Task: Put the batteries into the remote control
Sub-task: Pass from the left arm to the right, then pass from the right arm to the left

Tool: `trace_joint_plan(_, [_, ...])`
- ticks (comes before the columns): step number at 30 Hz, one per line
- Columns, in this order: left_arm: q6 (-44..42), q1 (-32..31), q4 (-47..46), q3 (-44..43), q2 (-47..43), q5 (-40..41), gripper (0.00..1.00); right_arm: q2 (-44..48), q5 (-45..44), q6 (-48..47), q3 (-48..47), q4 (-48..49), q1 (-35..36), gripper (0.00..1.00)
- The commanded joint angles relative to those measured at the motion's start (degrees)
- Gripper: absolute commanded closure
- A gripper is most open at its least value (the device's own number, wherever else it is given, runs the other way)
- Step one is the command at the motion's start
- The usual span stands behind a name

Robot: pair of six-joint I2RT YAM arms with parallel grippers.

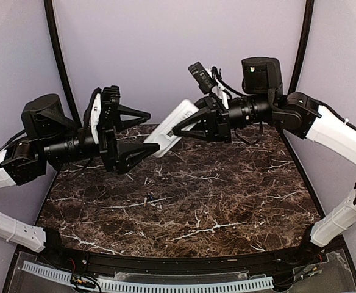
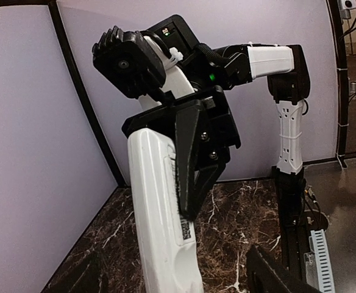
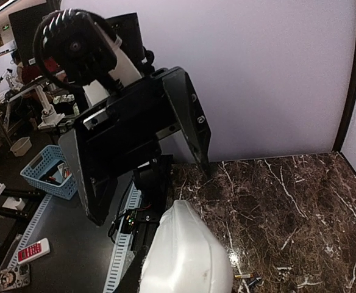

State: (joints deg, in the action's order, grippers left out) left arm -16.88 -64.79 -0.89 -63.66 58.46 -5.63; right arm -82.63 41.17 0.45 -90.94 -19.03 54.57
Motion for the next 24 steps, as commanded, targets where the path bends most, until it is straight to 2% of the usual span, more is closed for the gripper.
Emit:
trace_joint_plan(1, [7.53,0.01,13.53,-4.47,1.92,-5.12,0.25,1.66,2.62,-10.59,-2.16,-7.88,-0.16,0.99])
trace_joint_plan(6, [7.68,0.02,16.62,-6.76,4.87,-5.42,0.41,1.66,3.35,-11.59,-2.7,-8.13,0.1,0.99])
trace_joint_plan(13, [6.89,0.02,15.68,-7.45,7.15,-5.59,0.47,1.6,3.48,-12.43,-2.93,-8.17,0.77,0.99])
trace_joint_plan(15, [7.13,0.02,15.13,-7.79,7.64,-5.67,0.55,1.53,3.56,-12.75,-3.02,-8.19,0.96,0.99])
trace_joint_plan(20, [8.1,0.02,13.7,-7.87,7.98,-6.8,0.63,1.39,3.22,-13.31,-2.76,-8.21,1.14,0.99])
trace_joint_plan(24, [8.57,0.07,13.27,-8.13,8.15,-6.97,0.79,1.24,3.22,-13.39,-2.85,-8.21,1.23,0.99])
